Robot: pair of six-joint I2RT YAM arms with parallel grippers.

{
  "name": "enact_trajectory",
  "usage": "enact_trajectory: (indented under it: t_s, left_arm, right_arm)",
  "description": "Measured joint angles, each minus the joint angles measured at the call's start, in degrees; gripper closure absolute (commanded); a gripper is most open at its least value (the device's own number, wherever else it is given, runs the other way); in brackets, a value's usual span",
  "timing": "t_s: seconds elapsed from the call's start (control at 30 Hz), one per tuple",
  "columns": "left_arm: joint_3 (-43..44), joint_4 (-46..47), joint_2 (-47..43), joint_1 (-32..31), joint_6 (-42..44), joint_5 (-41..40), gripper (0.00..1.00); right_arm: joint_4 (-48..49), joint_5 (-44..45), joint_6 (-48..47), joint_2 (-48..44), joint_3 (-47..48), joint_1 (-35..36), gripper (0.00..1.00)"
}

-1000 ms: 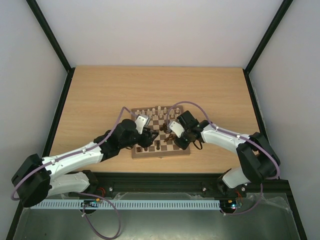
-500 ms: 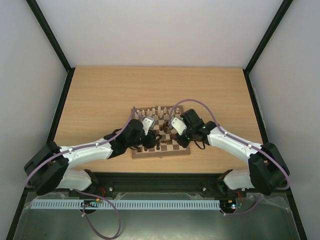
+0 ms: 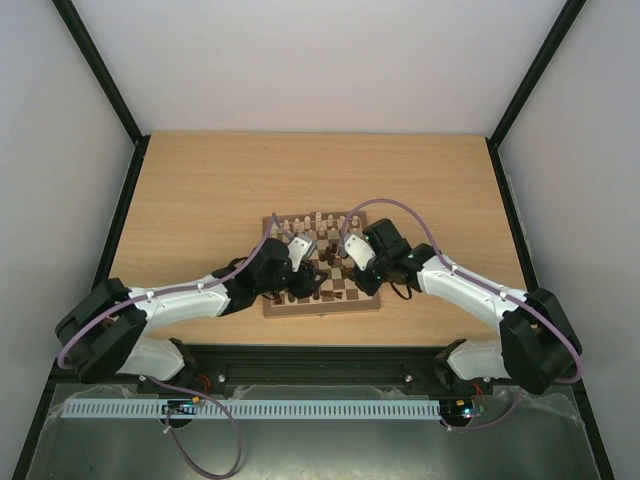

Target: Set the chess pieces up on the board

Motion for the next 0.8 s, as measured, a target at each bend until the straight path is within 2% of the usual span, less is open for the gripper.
enact_trajectory:
  t_s: [0.23, 0.4, 0.7, 0.8]
  left_arm:
    - [0.0, 0.0, 0.3, 0.0, 0.6, 0.4, 0.45]
    - [0.0, 0.8, -0.2, 0.0, 2.0, 1.8, 0.43]
    - [-5.6, 13.9, -3.0, 0.0, 6.8, 5.7, 0.4]
    - [-5.7, 16.8, -2.3, 0.0, 8.5, 7.5, 0.42]
  right_arm:
    - [0.0, 0.0, 0.0, -0.5, 0.0, -0.2, 0.97]
    - [-0.3, -2.3, 0.0, -4.9, 0.1, -0.4, 0.97]
    - [-4.9, -12.7, 0.0, -9.9, 4.9, -0.6, 0.96]
    - [-5.7, -15.5, 0.1, -10.1, 6.3, -0.6, 0.96]
